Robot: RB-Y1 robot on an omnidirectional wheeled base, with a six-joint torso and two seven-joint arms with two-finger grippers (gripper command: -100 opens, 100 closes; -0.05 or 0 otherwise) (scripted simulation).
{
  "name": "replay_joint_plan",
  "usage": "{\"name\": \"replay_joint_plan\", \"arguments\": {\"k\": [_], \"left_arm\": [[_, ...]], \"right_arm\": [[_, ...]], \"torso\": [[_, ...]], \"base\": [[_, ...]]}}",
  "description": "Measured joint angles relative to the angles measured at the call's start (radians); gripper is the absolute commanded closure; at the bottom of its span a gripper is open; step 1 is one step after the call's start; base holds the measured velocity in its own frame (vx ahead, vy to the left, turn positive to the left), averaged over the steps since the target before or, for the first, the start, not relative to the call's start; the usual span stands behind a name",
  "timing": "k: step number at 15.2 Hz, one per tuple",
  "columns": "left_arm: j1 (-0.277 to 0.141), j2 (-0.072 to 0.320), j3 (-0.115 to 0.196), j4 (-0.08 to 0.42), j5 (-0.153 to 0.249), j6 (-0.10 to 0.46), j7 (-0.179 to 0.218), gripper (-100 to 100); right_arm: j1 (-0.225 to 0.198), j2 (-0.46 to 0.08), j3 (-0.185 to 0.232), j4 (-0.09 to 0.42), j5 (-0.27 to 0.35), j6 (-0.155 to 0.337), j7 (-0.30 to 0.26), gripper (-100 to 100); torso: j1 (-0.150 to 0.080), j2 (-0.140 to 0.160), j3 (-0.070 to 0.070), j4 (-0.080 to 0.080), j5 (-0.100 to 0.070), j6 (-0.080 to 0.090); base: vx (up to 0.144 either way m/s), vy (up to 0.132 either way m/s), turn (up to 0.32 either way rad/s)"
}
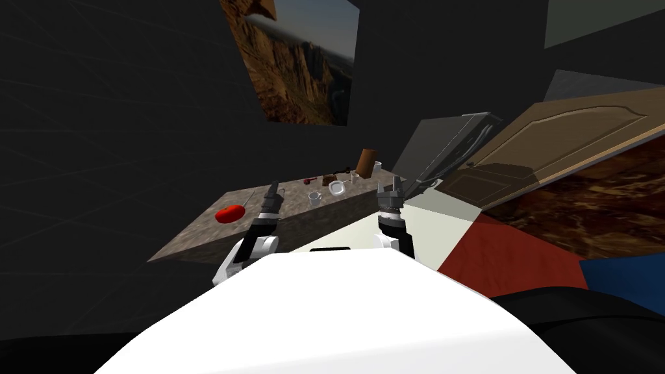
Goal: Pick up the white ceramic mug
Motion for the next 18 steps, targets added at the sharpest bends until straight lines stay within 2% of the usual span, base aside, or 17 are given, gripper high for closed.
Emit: {"name": "replay_joint_plan", "arguments": {"k": [1,9,11,16,18], "left_arm": [[0.001,0.005,-0.003,-0.002,0.004,0.017,-0.003,-100],[-0.068,0.088,-0.02,0.038,0.073,0.172,-0.03,-100],[-0.074,0.097,-0.02,0.038,0.082,0.21,-0.032,-100],[-0.118,0.15,-0.03,0.063,0.131,0.308,-0.047,-100],[-0.122,0.154,-0.033,0.061,0.138,0.348,-0.052,-100]], "right_arm": [[0.0,0.0,0.0,0.0,0.0,0.0,0.0,0],[0.0,0.0,0.0,0.0,0.0,0.0,0.0,0],[0.0,0.0,0.0,0.0,0.0,0.0,0.0,0],[0.0,0.0,0.0,0.0,0.0,0.0,0.0,0],[0.0,0.0,0.0,0.0,0.0,0.0,0.0,0]], "torso": [[0.0,0.0,0.0,0.0,0.0,0.0],[0.0,0.0,0.0,0.0,0.0,0.0],[0.001,0.001,0.0,0.0,0.0,0.0],[0.0,0.0,0.0,0.0,0.0,0.0],[0.001,0.001,0.0,0.0,0.0,0.0]], "base": [[0.016,-0.028,0.017],[0.02,-0.034,0.012],[0.014,-0.023,0.007],[0.022,-0.04,0.014],[0.013,-0.022,0.009]]}}
